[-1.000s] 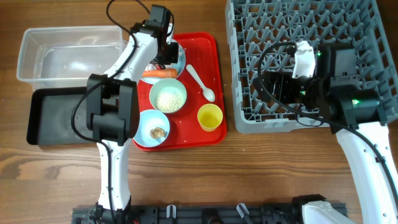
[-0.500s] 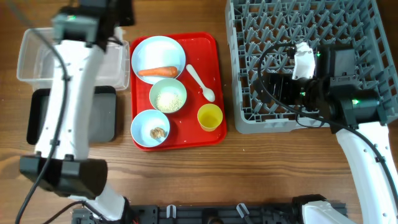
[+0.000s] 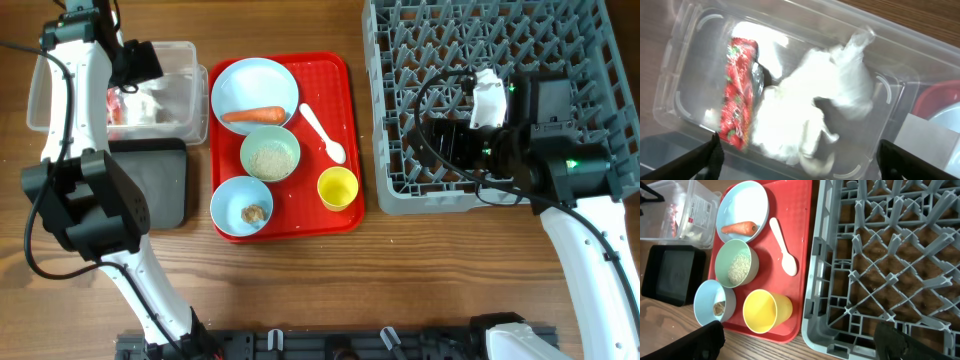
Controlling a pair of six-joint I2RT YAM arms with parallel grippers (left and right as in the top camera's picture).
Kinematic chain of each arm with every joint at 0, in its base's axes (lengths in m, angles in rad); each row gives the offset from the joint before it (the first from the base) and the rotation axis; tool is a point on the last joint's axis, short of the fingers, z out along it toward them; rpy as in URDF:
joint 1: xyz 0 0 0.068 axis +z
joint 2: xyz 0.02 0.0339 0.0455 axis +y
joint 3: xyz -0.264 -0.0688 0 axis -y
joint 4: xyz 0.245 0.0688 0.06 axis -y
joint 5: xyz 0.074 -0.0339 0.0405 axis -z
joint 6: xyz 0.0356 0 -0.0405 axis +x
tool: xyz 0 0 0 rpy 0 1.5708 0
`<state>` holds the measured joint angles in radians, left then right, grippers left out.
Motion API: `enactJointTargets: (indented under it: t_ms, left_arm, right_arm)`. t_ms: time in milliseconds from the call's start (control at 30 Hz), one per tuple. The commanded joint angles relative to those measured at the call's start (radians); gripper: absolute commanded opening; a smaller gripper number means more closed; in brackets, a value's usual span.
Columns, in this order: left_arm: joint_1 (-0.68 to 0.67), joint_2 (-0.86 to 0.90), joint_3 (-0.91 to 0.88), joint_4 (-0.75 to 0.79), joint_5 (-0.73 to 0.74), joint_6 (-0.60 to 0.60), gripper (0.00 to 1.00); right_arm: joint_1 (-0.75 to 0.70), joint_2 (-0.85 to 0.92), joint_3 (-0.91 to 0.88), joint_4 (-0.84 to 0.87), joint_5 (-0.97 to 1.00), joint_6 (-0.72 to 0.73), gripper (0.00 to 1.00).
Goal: Sort waste into correct bins and load items into the dishwasher rack
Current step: 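Carry the wrapper left and drop it into the clear plastic bin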
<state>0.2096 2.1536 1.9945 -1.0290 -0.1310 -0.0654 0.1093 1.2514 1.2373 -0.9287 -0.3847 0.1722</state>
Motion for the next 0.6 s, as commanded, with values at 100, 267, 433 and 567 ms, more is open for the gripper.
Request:
enactJointTargets:
  t_ms: [100, 267, 433, 567]
  left_arm:
    - [-0.003, -0.09, 0.024, -0.006, 0.037, -0.002, 1.0]
    - [-0.026, -0.211, 0.024, -0.041, 0.261, 0.06, 1.0]
    - [-0.109, -0.243, 0.023, -0.078, 0.396, 0.176, 1.0]
    - [-0.211, -0.228, 0.019, -0.12, 0.396, 0.196, 0.99]
  right_arm:
    - [-0.002, 0.006, 0.018, 0.0, 0.003, 0.011, 0.98]
    - [-0.002, 0.006, 0.018, 0.0, 0.003, 0.011, 0.98]
    - [-0.002, 0.006, 0.018, 0.0, 0.003, 0.011, 0.98]
    - [-0.002, 0.006, 0.018, 0.0, 0.003, 0.011, 0.98]
